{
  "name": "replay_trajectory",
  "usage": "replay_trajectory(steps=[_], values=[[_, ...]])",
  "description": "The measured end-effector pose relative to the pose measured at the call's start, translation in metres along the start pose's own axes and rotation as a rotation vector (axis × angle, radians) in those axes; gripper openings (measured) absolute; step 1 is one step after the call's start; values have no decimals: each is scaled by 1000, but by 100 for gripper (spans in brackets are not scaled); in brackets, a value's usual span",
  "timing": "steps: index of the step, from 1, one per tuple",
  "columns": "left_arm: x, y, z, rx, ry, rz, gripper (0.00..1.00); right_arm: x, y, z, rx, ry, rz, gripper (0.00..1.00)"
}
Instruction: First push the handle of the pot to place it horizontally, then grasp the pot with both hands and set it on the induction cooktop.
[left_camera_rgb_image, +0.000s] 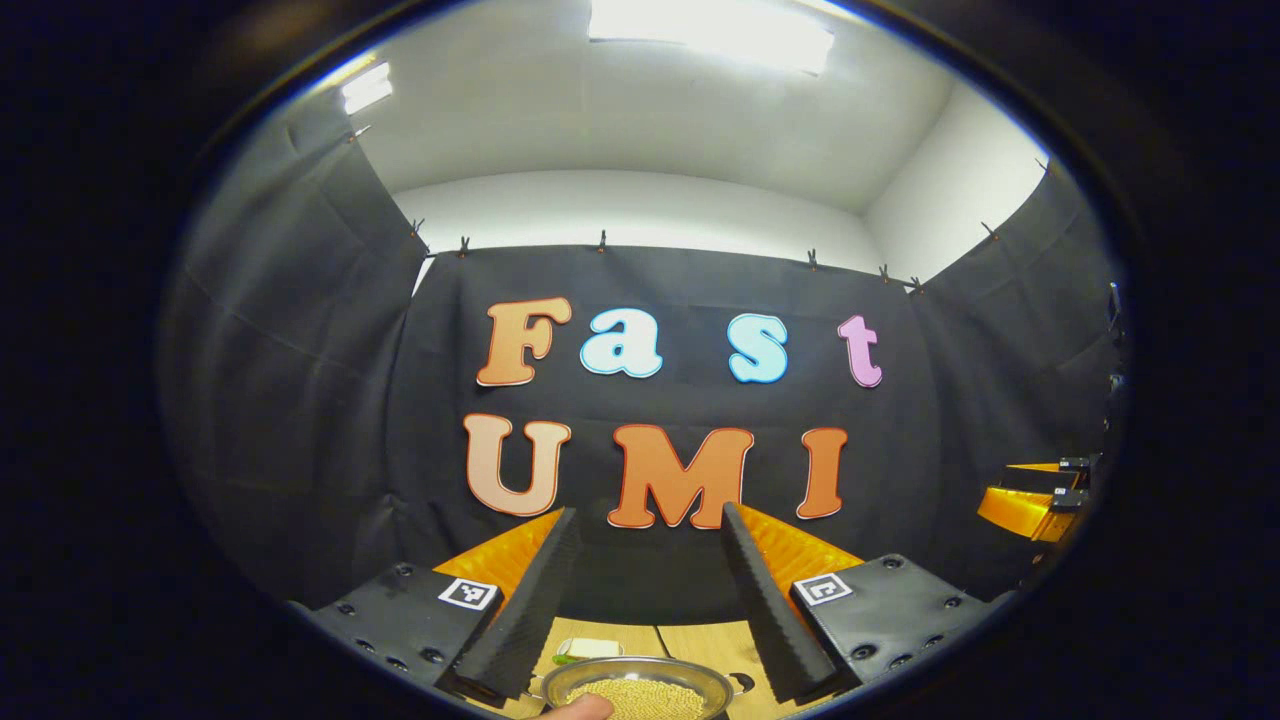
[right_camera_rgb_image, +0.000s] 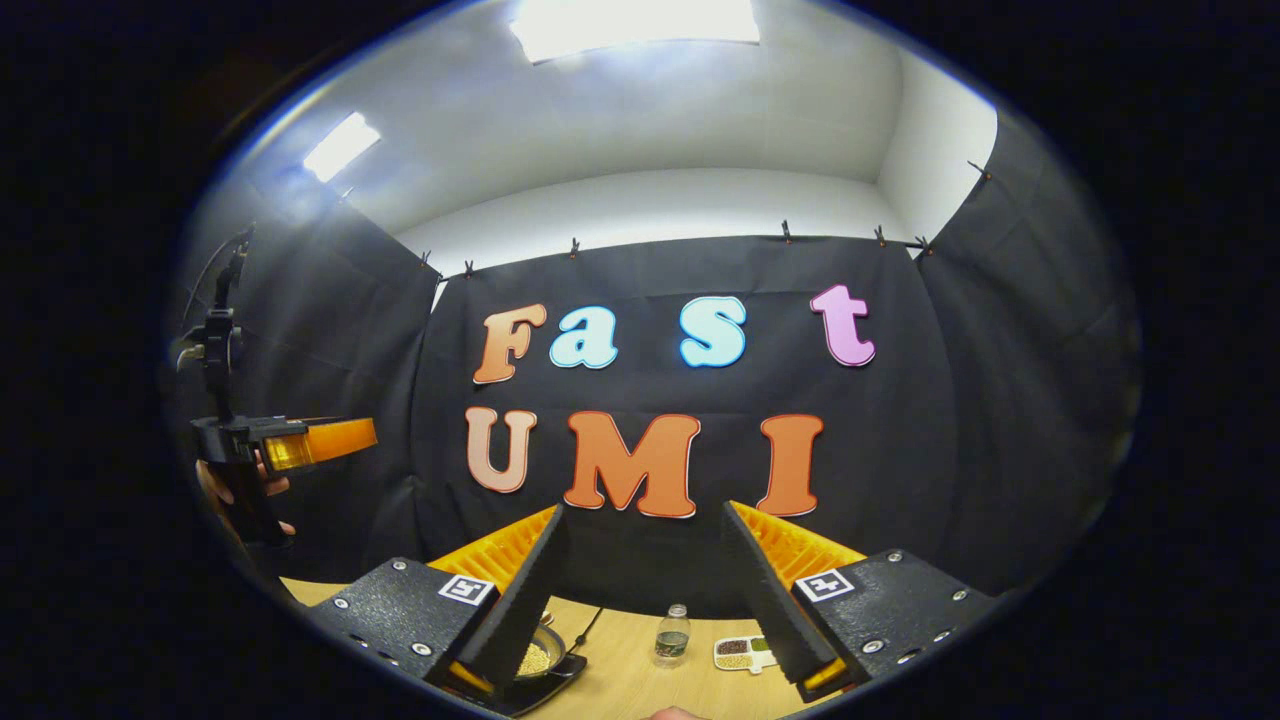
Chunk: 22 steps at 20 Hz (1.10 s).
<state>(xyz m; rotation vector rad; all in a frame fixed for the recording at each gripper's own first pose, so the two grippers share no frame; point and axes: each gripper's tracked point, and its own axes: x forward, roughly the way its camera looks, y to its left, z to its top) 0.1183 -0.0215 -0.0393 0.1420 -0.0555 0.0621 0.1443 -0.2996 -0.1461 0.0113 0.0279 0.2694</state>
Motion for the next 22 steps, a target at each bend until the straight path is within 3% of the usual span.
replay_trajectory(steps=[1, 2, 4, 8, 11, 12, 15, 22], values=[[-1, -1, 4, 7, -7, -2, 92, -1, -2, 1, -3, -3, 1, 97], [-3, -4, 8, 10, -16, -1, 88, -2, -3, 1, -3, -3, 3, 94], [-4, -7, 13, 2, -29, -3, 96, -4, -4, 3, -5, -4, 10, 94], [-2, -5, 15, -7, -44, 2, 92, -6, -9, 10, -18, -41, 17, 95], [-1, 1, 15, -5, -50, 16, 96, -9, -16, 8, -48, -58, 15, 97], [-1, 1, 15, -9, -52, 17, 92, -8, -17, 9, -55, -60, 9, 97], [-1, 5, 9, -18, -40, 30, 96, -7, -16, 7, -69, -53, 3, 95], [3, 19, -3, -17, -24, 60, 92, -4, -17, 4, -63, -40, -7, 95]])
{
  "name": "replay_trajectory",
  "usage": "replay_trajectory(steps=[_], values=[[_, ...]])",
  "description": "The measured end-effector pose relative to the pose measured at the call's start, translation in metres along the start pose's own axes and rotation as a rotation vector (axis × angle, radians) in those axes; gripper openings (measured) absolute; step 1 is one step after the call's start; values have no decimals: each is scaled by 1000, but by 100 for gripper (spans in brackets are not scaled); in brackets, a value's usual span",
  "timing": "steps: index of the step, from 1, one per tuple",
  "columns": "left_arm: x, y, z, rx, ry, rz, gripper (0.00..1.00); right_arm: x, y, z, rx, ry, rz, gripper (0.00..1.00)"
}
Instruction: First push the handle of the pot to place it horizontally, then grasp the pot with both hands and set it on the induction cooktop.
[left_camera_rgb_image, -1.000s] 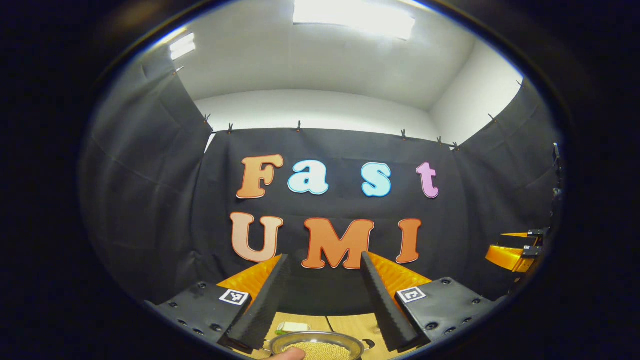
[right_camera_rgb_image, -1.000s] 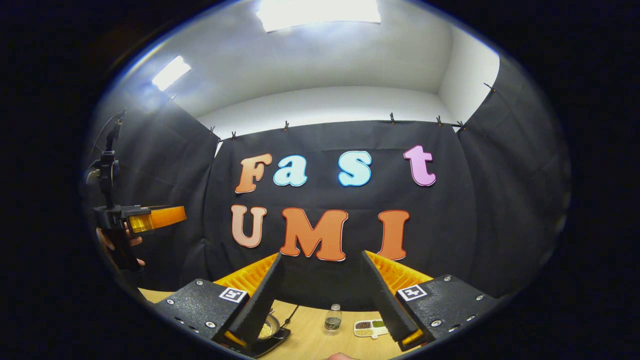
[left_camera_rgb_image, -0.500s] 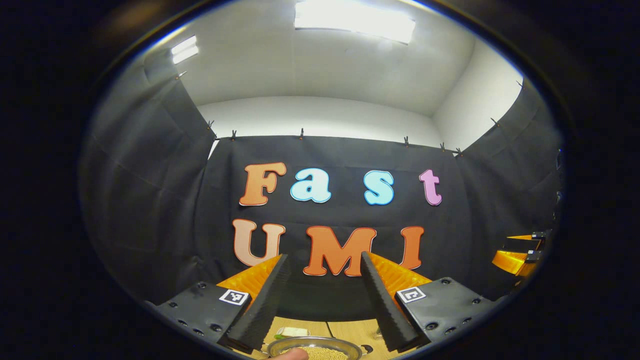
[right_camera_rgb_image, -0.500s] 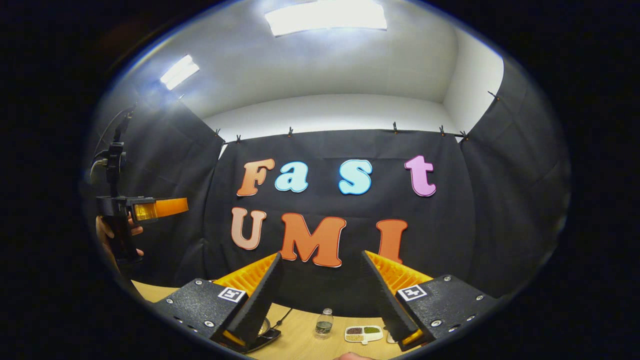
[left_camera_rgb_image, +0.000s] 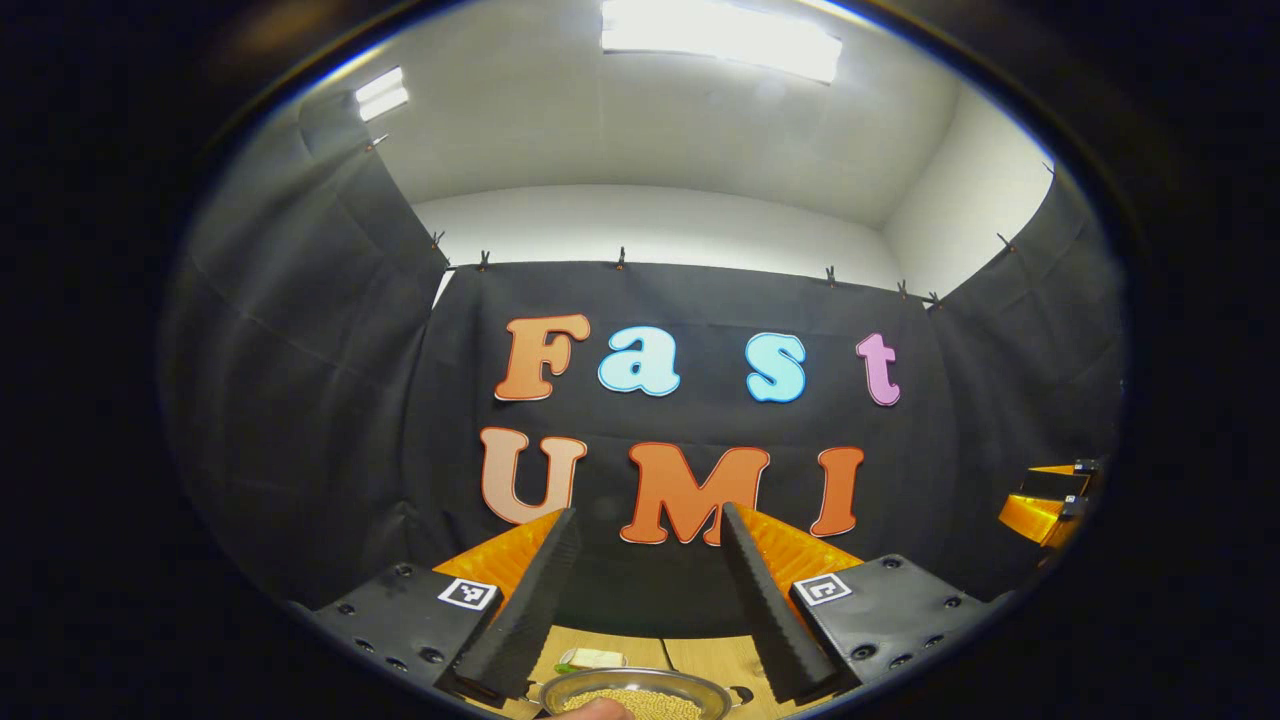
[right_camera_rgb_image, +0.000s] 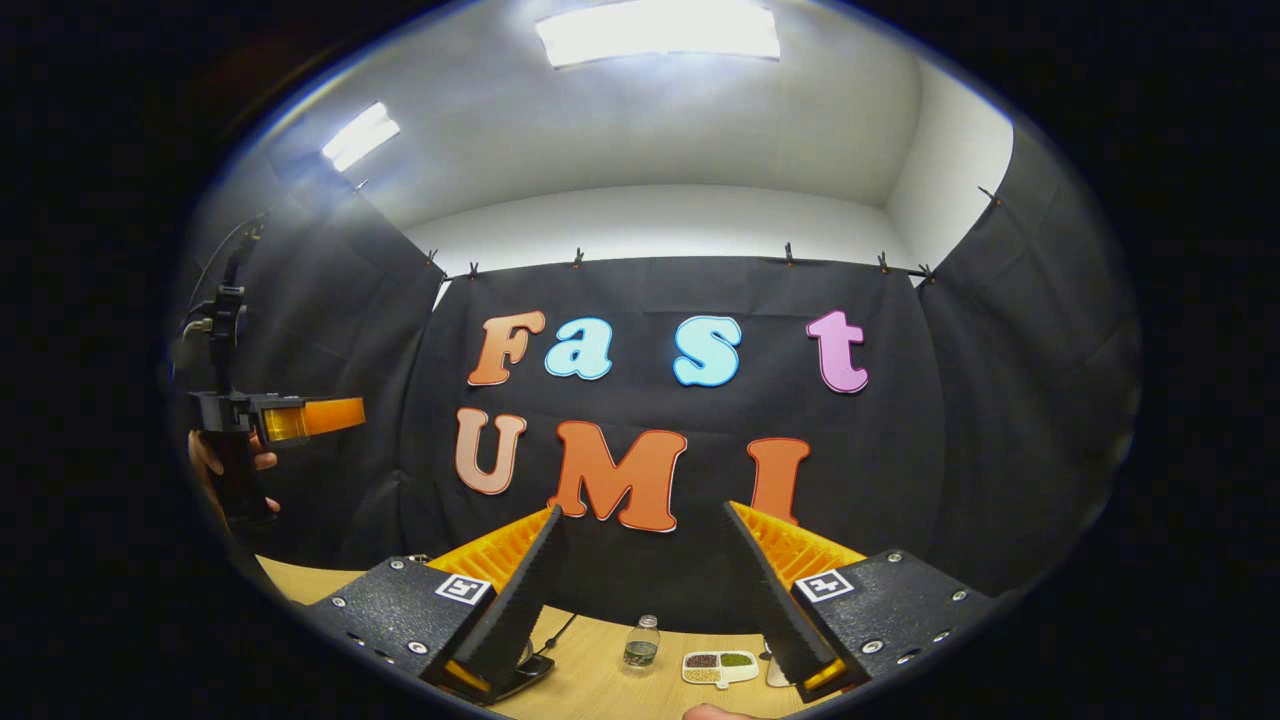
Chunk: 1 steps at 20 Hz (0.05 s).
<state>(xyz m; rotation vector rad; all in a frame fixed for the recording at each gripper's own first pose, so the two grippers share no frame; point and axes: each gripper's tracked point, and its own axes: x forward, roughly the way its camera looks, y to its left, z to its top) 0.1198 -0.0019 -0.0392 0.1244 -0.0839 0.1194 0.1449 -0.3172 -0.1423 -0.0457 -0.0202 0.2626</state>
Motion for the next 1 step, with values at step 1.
replay_trajectory(steps=[1], values=[[0, 0, -1, -2, 3, -2, 92, 1, -1, 0, 3, -1, -4, 97]])
